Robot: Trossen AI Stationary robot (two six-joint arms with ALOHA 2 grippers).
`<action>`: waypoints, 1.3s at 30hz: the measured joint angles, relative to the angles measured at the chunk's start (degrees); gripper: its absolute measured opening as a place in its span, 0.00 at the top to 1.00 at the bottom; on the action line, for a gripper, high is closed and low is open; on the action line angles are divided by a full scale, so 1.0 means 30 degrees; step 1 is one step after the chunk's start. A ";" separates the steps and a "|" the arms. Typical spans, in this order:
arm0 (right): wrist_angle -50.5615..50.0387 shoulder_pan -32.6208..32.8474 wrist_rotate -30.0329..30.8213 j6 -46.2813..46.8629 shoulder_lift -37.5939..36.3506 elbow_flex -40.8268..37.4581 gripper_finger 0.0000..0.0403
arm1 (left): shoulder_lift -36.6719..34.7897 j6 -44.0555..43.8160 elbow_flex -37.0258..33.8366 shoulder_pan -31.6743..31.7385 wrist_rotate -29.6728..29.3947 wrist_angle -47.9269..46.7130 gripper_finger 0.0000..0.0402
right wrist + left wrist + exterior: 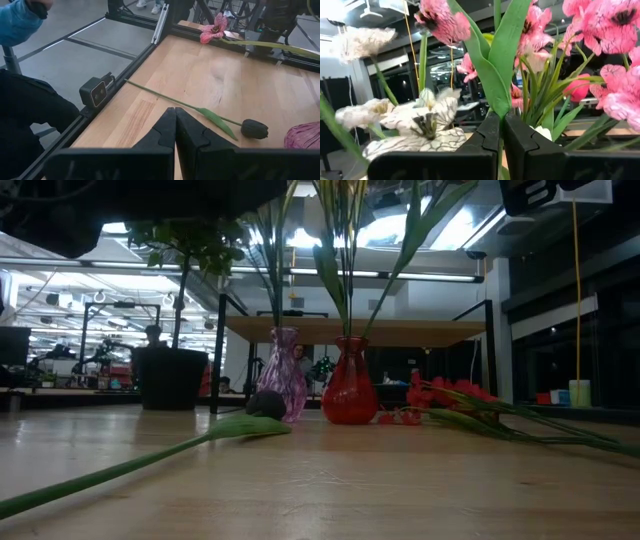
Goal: Pick and place flowers into a vace then onto a shelf
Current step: Put the orange flower into the purple vase
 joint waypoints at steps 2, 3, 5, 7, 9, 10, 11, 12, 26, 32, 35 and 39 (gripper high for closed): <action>0.0007 -0.0007 -0.0007 0.0013 0.0000 0.0000 0.98 | 0.0000 -0.0299 0.0000 0.0000 -0.0018 -0.0464 0.99; 0.0007 -0.0001 -0.0001 0.0013 0.0000 0.0000 0.98 | 0.0000 -0.0496 -0.0007 -0.0004 -0.0034 -0.0719 0.99; 0.0022 0.0000 -0.0007 0.0020 0.0000 0.0000 0.98 | 0.0000 -0.0825 -0.0007 0.0000 -0.0058 -0.1201 0.98; 0.0029 -0.0007 -0.0003 0.0020 0.0000 0.0000 0.98 | 0.0000 -0.1176 -0.0007 0.0000 -0.0073 -0.1746 0.97; 0.0036 0.0000 -0.0001 0.0027 0.0000 0.0000 0.98 | 0.0000 -0.1566 -0.0007 -0.0007 -0.0080 -0.2260 0.96; 0.0041 -0.0001 -0.0004 0.0027 0.0000 0.0000 0.98 | 0.0000 -0.1704 -0.0007 -0.0014 -0.0080 -0.2433 0.96; 0.0044 -0.0004 -0.0007 0.0027 0.0000 0.0000 0.98 | 0.0000 -0.1878 -0.0007 -0.0014 -0.0073 -0.2575 0.96; 0.0044 -0.0007 0.0000 0.0041 0.0000 0.0000 0.98 | 0.0000 -0.2020 -0.0007 -0.0014 -0.0079 -0.2731 0.96; 0.0044 -0.0002 -0.0007 0.0064 0.0007 0.0000 0.98 | 0.0000 -0.2036 -0.0007 -0.0339 -0.2246 -0.5101 0.86; 0.0044 0.0000 -0.0007 0.0064 0.0007 0.0000 0.98 | 0.0000 -0.1488 -0.0007 -0.1272 -0.4395 -0.4874 0.74; 0.0044 -0.0004 -0.0007 0.0064 0.0007 0.0000 0.98 | 0.0000 -0.1447 -0.0007 -0.1692 -0.5589 -0.4644 0.67; 0.0044 -0.0007 -0.0007 0.0064 0.0007 0.0000 0.98 | 0.0000 -0.1450 -0.0007 -0.2244 -0.5736 -0.4649 0.59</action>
